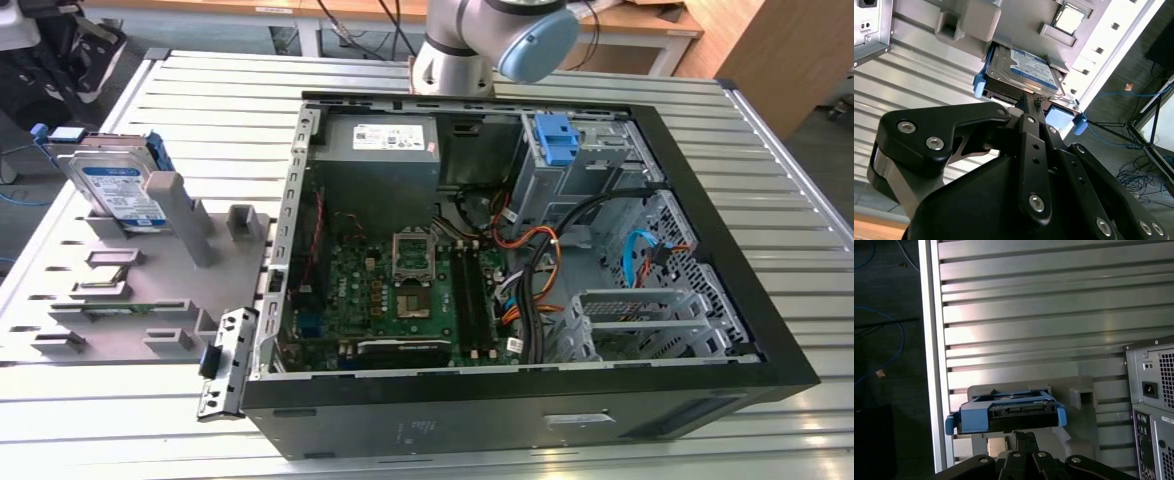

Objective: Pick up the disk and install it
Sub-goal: 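Reach for the disk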

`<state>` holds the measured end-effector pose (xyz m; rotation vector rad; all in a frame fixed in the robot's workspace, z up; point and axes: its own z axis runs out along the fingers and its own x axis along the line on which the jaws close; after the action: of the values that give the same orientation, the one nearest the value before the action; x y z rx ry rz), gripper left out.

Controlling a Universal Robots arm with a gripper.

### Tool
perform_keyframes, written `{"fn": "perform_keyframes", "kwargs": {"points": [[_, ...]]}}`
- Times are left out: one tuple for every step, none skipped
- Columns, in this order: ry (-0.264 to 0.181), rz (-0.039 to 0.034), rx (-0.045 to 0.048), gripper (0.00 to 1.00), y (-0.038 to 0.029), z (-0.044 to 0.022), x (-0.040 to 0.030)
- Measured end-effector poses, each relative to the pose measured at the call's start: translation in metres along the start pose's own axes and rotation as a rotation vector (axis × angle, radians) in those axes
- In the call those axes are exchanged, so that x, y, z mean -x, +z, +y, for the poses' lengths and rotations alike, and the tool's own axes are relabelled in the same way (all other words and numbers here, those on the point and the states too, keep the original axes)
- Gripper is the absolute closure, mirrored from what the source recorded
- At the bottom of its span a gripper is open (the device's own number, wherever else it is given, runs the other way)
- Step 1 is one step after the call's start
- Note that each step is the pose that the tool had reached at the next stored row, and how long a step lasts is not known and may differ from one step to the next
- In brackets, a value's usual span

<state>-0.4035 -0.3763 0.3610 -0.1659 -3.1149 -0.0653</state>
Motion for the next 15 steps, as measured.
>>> {"fn": "perform_keyframes", "kwargs": {"points": [[0.000, -0.0001, 0.0000, 0.89, 0.0004, 0.0004, -0.0012], [0.000, -0.0002, 0.0001, 0.89, 0.0009, 0.0008, -0.0024], [0.000, -0.0002, 0.0001, 0.89, 0.0015, 0.0012, -0.0034], [0.000, -0.0002, 0.0001, 0.89, 0.0021, 0.0018, -0.0042], [0.000, 0.0001, -0.0001, 0.89, 0.0027, 0.0025, -0.0049], [0.000, 0.0001, -0.0001, 0.89, 0.0034, 0.0032, -0.0054], [0.000, 0.0001, -0.0001, 0.89, 0.0042, 0.0039, -0.0059], [0.000, 0.0000, 0.0000, 0.89, 0.0052, 0.0045, -0.0063], [0.000, 0.0000, 0.0000, 0.89, 0.0061, 0.0050, -0.0067], [0.000, -0.0001, 0.0000, 0.89, 0.0071, 0.0054, -0.0070], [0.000, 0.0000, 0.0000, 0.89, 0.0079, 0.0059, -0.0073], [0.000, 0.0000, 0.0000, 0.89, 0.0088, 0.0063, -0.0076], [0.000, 0.0000, 0.0000, 0.89, 0.0096, 0.0066, -0.0079], [0.000, -0.0001, 0.0000, 0.89, 0.0104, 0.0068, -0.0081], [0.000, -0.0001, 0.0000, 0.89, 0.0113, 0.0071, -0.0084]]}}
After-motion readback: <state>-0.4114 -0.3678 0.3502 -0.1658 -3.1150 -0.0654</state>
